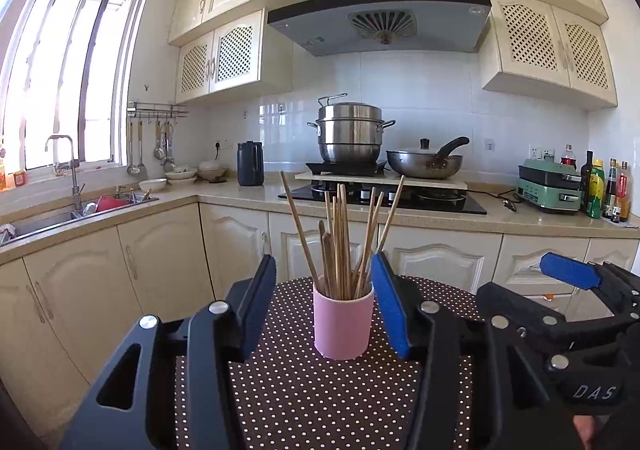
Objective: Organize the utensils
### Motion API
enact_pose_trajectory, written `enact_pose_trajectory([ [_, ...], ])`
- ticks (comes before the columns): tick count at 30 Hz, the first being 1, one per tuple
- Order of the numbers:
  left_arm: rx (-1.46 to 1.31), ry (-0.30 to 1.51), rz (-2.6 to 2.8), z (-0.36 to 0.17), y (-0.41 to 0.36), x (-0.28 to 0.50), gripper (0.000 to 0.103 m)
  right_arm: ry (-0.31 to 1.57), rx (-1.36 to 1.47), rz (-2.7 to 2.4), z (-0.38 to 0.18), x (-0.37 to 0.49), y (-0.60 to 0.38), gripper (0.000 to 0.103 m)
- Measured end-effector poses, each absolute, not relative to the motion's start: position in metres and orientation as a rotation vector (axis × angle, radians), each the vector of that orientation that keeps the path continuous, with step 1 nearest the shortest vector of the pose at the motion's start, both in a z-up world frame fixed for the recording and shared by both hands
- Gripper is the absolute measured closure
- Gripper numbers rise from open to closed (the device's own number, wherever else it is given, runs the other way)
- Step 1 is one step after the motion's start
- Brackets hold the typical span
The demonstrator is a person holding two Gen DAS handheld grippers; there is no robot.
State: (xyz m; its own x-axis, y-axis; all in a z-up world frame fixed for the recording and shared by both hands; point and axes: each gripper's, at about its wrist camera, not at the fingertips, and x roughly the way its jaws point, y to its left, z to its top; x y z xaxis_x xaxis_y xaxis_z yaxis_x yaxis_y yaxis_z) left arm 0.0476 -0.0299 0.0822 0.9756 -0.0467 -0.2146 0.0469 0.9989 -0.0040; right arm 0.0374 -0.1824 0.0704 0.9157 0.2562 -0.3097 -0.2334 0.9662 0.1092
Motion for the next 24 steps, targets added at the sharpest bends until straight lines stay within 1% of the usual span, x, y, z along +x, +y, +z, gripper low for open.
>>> enact_pose_trajectory([
  [24, 0.001, 0.249, -0.055, 0.076, -0.031, 0.057, 0.053, 0.385, 0.086, 0.215, 0.058, 0.050, -0.189, 0.008],
])
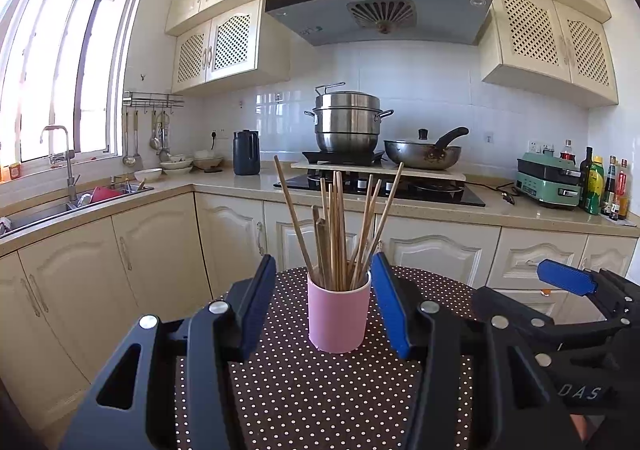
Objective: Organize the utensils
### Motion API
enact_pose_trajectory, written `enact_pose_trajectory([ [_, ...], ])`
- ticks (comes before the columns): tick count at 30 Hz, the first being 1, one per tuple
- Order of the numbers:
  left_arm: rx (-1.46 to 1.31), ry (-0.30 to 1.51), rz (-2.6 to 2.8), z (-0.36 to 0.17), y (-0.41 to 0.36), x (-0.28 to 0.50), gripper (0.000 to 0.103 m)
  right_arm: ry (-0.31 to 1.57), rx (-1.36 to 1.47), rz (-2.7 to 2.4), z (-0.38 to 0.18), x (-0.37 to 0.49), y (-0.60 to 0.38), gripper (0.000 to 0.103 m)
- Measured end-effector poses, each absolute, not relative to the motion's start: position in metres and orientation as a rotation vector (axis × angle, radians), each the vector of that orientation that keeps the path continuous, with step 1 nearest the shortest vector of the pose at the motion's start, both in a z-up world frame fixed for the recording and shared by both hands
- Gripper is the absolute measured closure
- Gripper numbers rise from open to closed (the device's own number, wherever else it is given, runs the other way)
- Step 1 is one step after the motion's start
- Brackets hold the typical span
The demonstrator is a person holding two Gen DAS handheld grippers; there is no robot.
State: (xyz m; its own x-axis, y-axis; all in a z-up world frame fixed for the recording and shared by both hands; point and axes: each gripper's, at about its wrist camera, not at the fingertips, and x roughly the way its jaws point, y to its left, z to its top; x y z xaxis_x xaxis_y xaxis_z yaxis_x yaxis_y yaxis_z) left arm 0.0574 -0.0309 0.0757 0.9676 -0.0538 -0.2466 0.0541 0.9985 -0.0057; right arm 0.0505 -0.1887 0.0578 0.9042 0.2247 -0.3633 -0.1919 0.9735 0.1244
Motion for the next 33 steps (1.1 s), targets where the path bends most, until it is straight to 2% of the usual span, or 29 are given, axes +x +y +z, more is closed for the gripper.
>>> enact_pose_trajectory([
  [33, -0.004, 0.307, -0.062, 0.067, -0.033, 0.077, 0.053, 0.409, 0.078, 0.207, 0.051, 0.064, -0.192, 0.008],
])
